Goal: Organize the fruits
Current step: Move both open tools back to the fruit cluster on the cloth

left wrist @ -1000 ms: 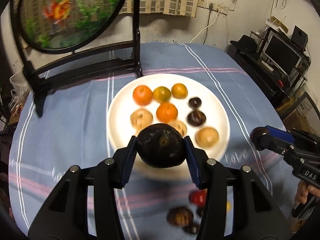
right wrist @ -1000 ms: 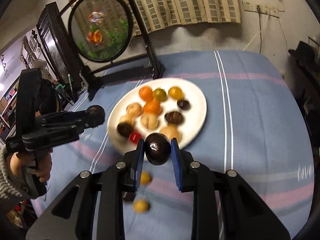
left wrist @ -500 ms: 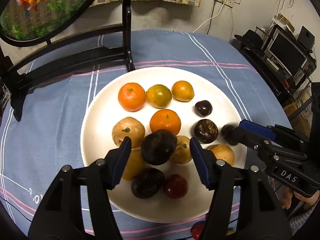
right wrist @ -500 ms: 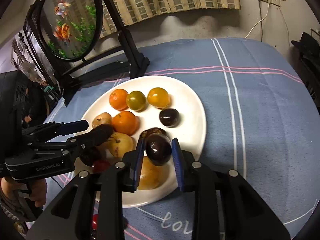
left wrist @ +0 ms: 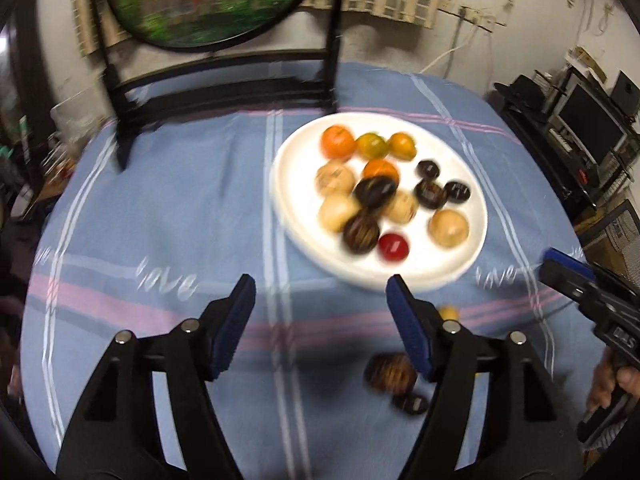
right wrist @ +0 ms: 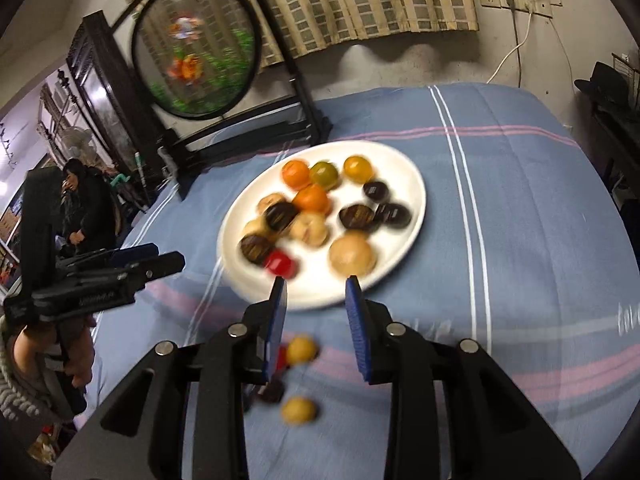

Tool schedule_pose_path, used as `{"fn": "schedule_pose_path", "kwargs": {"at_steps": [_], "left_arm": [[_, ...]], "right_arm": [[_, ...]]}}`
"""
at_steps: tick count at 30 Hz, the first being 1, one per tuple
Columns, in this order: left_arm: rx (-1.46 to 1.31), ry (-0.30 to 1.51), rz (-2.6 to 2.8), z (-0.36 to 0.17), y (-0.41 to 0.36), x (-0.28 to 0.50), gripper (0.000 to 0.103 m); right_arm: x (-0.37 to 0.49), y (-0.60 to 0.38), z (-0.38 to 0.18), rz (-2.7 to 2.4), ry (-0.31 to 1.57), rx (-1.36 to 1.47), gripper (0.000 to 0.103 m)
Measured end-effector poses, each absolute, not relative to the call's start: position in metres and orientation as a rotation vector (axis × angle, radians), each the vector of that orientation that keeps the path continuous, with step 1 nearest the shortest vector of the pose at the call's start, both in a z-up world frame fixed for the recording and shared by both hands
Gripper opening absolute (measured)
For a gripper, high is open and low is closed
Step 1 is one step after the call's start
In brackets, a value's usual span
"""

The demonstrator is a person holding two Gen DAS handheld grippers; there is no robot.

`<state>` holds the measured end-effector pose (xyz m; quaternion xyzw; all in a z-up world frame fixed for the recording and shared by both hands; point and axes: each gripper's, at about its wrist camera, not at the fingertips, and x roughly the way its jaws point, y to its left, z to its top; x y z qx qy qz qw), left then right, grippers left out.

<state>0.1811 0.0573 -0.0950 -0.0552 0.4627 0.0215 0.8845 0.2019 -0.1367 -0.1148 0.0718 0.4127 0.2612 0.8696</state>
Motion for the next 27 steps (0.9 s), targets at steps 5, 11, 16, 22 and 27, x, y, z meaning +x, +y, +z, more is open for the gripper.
{"fn": "schedule_pose_path", "kwargs": {"at_steps": [5, 11, 16, 22, 27], "left_arm": [[-0.110, 0.965, 0.117, -0.091, 0.071, 0.129, 0.076], [-0.115, 0.940, 0.181, -0.083, 0.080, 0.081, 0.083], [-0.116, 0.921, 0.184, -0.079, 0.077, 0.065, 0.084], [-0.102, 0.906, 0.172, -0.074, 0.067, 0.058, 0.086], [-0.083, 0.908, 0.162, -0.075, 0.060, 0.059, 0.087]], "right_arm": [[0.142, -0.135, -0.104, 0.571, 0.857, 0.117, 0.058], [0.097, -0.124, -0.091, 0.623, 0.837, 0.051, 0.058], [0.079, -0.118, -0.081, 0.634, 0.810, 0.004, 0.059], [0.067, -0.120, -0.076, 0.624, 0.789, -0.017, 0.059], [0.062, -0.128, -0.074, 0.603, 0.778, -0.005, 0.059]]}}
